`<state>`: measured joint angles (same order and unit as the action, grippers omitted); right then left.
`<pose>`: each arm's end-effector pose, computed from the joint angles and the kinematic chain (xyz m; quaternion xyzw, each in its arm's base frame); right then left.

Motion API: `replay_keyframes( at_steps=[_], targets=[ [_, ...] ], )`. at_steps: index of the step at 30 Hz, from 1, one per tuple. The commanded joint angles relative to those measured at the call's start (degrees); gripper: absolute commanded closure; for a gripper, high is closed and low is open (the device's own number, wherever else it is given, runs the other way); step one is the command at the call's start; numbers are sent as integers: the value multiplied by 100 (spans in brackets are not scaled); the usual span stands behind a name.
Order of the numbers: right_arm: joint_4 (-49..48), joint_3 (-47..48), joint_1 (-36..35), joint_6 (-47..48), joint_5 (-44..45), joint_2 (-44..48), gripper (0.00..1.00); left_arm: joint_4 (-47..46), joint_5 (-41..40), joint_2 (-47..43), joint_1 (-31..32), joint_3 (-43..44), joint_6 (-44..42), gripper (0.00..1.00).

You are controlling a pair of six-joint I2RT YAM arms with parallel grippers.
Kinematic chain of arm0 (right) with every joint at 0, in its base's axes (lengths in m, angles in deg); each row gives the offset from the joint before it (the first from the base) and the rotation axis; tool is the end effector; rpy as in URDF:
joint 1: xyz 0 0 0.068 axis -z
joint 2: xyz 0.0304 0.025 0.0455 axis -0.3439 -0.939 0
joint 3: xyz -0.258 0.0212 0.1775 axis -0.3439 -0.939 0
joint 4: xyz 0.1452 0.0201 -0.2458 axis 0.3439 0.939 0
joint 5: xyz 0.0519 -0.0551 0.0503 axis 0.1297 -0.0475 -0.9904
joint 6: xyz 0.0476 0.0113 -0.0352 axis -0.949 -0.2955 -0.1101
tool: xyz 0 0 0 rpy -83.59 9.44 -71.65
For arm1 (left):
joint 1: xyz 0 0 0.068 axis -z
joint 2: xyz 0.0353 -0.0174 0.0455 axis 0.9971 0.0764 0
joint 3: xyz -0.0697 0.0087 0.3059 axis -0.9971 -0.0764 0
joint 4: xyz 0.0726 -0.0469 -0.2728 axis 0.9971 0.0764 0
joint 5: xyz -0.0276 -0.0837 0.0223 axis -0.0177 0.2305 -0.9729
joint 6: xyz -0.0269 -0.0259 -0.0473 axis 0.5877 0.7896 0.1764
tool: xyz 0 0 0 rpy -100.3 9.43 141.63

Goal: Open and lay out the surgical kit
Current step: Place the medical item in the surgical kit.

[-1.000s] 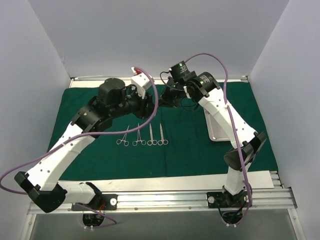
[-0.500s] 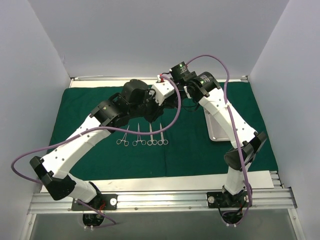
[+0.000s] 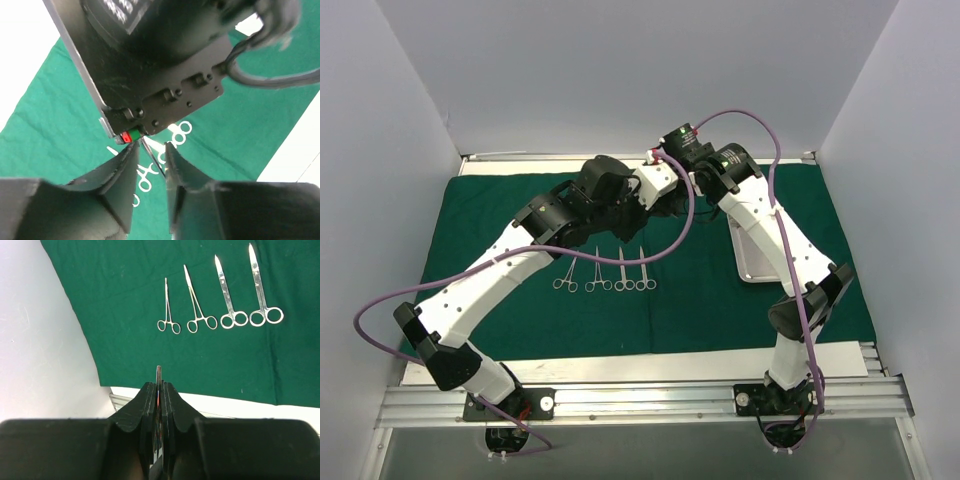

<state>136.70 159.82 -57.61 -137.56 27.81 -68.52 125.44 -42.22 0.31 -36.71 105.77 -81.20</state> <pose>0.3369 0.2677 0.4739 0.1535 0.8812 0.3835 0.2298 0.2349 -0.2671 0.4774 0.4225 0.7722 -0.1458 0.4517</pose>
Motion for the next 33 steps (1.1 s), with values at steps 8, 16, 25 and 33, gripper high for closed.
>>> replay_keyframes(
  at_steps=[8, 16, 25, 33],
  targets=[
    [17, 65, -12, -124, -32, -30, 100, 248, -217, -49, 75, -87, -68, 62],
    [-54, 74, -30, -133, -164, -39, 100, 266, -340, 21, 75, -141, -94, 92],
    [-238, -49, 49, -80, -287, 49, 88, -42, -507, -286, -39, -544, 64, 98],
    [-458, -295, 225, 60, -455, 164, 60, -472, -297, -988, -530, -1369, 547, 98]
  ],
)
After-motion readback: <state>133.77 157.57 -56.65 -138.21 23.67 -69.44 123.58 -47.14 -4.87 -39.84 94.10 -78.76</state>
